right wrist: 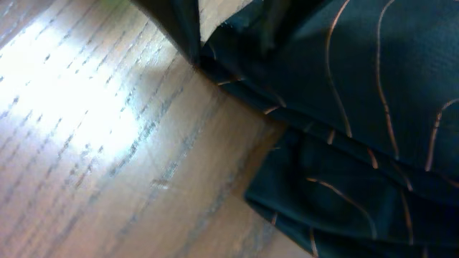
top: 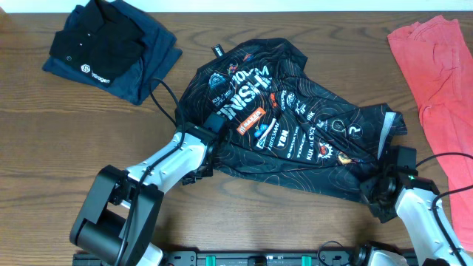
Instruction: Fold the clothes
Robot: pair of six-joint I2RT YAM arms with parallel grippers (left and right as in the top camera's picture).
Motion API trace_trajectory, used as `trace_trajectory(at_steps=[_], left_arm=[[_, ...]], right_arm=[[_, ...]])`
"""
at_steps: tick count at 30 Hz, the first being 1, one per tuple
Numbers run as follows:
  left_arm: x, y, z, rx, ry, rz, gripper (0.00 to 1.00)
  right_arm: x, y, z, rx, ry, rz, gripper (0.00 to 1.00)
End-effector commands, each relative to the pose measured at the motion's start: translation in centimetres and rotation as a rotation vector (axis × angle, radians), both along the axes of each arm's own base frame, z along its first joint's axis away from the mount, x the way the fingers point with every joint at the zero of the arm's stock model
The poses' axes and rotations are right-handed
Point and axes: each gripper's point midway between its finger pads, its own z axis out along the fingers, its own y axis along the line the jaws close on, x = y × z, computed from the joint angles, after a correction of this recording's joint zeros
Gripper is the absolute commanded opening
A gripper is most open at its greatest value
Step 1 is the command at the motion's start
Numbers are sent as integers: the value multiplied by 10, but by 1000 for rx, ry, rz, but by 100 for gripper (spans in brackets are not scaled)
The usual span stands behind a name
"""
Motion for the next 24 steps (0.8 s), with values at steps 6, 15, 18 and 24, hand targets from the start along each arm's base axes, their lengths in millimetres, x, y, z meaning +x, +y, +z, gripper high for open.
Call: trace_trajectory(at_steps=[6,15,18,24], left_arm=[[-4,6,2,21,4,9,6],[-7,3,55,-33,-63,-1,6],[-8,-4,87,-90,-142,-19,6],[-15,-19,163,-243,-366,-81,6]], right_arm=[[-18,1,-11,7,63,-37,1],[-5,0,22,17,62,-12,1],[10,-3,48,3,17,71,1],[30,-7,117,-45,-96,200,1]])
